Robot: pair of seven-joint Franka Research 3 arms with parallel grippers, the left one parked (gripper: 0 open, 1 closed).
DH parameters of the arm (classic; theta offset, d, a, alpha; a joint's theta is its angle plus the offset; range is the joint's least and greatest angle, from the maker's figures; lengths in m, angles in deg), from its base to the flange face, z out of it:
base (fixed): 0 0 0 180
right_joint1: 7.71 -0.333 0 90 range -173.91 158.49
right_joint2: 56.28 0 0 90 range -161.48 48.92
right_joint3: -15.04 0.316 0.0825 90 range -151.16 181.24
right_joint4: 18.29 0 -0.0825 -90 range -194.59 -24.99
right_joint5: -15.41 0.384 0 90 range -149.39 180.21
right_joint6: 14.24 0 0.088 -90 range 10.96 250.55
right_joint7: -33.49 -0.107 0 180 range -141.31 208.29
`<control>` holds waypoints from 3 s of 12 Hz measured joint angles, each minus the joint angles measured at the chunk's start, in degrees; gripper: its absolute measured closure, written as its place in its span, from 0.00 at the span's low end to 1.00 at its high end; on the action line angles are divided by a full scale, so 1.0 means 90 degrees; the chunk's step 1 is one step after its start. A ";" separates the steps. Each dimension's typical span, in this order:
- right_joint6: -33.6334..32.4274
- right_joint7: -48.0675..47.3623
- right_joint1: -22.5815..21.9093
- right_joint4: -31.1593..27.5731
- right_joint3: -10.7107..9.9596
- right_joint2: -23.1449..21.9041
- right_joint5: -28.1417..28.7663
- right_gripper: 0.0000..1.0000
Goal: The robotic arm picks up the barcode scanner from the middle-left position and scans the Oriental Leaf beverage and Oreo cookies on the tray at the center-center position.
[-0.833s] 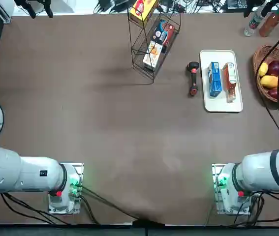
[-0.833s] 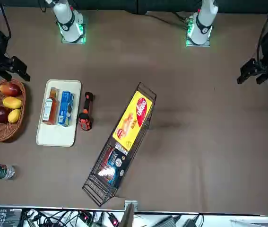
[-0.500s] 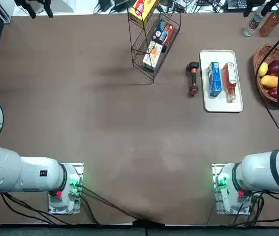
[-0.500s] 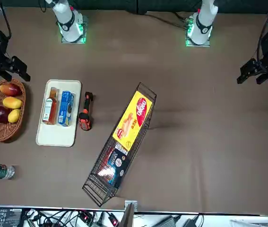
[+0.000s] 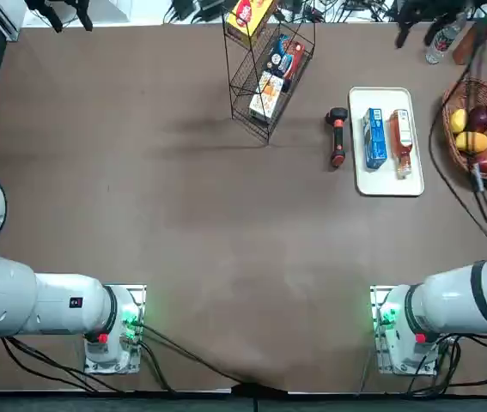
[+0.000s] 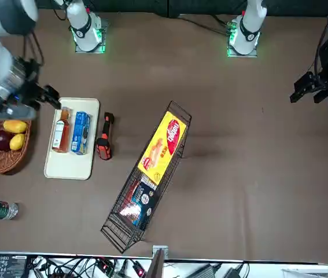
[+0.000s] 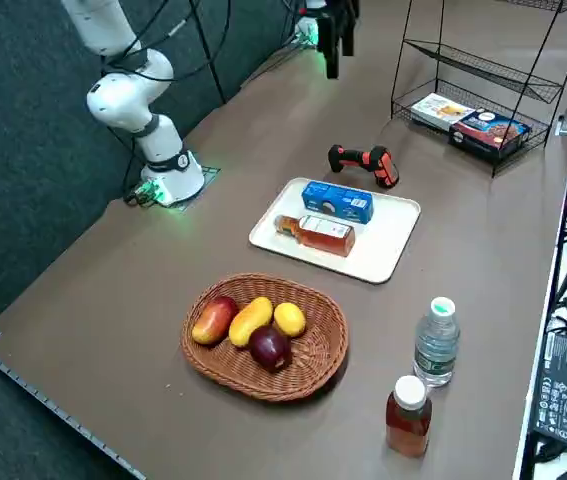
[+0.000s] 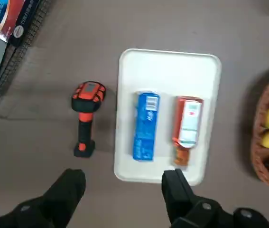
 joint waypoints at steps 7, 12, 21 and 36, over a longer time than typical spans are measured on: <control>0.2730 -0.1285 -0.1234 -0.1836 0.0038 0.0562 -0.0003 0.00; 0.4004 -0.1552 -0.1594 -0.2283 0.0038 0.1135 -0.0003 0.00; 0.5339 -0.2093 -0.1591 -0.3364 -0.0013 0.1365 -0.0001 0.00; 0.5962 -0.2219 -0.1595 -0.3431 -0.0051 0.1789 -0.0003 0.02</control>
